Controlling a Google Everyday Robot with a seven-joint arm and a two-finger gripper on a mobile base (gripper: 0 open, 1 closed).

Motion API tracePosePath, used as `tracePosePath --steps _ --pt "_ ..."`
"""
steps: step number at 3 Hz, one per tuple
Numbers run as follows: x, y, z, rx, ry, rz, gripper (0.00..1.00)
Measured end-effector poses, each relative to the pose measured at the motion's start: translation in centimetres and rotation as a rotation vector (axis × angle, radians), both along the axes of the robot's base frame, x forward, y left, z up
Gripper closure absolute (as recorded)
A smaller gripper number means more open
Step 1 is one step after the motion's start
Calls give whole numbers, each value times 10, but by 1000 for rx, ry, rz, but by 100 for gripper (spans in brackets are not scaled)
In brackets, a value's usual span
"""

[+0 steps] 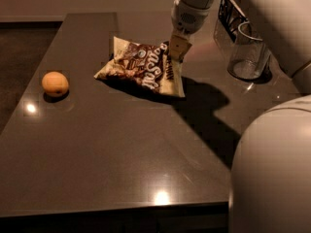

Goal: Move brown chip bag near rxbar blueberry

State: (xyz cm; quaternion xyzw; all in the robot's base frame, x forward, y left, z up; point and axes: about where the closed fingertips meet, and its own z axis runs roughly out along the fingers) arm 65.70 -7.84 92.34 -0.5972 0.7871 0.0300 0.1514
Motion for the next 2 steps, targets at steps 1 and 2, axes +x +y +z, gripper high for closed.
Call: tracePosePath --steps 1,2 --pt "4 3 -1 6 -10 0 11" --pt "7 5 -3 10 -16 0 0"
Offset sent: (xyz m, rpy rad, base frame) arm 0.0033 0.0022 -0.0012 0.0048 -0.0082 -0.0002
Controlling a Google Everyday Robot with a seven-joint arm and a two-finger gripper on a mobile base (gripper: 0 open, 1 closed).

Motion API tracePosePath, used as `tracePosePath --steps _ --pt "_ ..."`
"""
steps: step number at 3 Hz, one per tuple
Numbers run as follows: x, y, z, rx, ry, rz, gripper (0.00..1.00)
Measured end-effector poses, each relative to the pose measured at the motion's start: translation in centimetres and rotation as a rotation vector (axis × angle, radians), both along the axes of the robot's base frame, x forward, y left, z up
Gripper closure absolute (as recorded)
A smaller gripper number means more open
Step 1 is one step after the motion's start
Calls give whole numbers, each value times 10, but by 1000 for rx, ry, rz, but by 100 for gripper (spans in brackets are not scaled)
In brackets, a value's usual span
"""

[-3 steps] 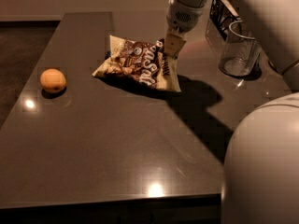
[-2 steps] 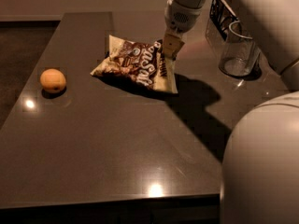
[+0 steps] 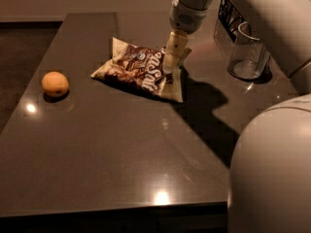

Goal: Move brown chip bag near rxbar blueberry

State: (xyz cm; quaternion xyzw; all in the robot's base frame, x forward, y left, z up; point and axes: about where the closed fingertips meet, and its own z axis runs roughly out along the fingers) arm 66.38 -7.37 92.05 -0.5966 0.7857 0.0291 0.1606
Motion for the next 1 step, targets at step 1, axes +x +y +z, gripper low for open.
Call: tracePosePath --steps 1 --pt "0 0 0 0 0 0 0"
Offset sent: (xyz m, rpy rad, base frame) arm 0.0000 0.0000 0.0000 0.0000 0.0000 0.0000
